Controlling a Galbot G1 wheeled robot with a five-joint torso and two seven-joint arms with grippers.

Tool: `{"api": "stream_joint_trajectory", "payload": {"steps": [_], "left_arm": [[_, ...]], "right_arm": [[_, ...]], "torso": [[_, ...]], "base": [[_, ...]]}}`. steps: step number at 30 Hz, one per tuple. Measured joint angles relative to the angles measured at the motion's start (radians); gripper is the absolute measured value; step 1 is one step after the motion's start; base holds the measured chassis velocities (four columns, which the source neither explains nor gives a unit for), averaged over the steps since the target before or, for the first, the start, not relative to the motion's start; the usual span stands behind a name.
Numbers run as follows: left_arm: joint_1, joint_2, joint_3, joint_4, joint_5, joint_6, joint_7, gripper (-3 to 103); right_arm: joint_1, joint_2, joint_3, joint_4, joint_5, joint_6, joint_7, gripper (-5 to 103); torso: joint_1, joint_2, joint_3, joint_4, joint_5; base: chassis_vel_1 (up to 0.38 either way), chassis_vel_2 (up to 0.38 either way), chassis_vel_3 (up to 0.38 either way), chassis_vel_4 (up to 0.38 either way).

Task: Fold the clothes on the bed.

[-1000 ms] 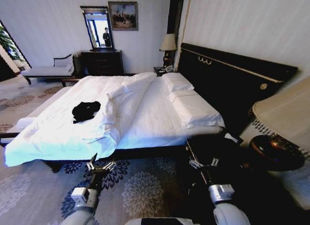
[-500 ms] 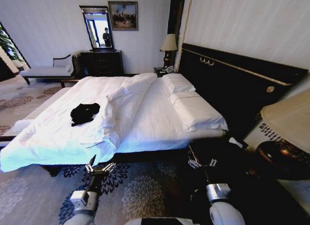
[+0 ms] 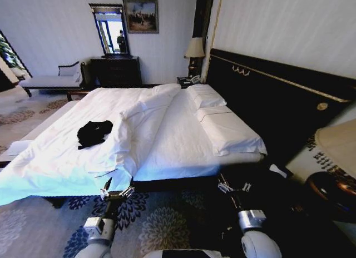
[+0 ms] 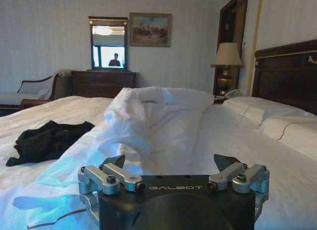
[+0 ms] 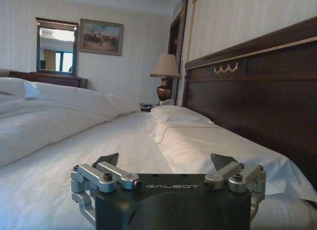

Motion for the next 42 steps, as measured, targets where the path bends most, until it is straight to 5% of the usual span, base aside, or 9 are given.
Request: {"api": "stream_joint_trajectory", "payload": {"steps": [42], "left_arm": [[-0.044,0.014,-0.004,0.016,-0.037,0.016,-0.001,100]], "right_arm": [[-0.004,0.022,0.015,0.008,-0.012,-0.029,0.013,100]], "torso": [[0.0,0.0,0.0,0.0,-0.0001]], "base": [[-0.034,0.095,0.033,-0.093]]}}
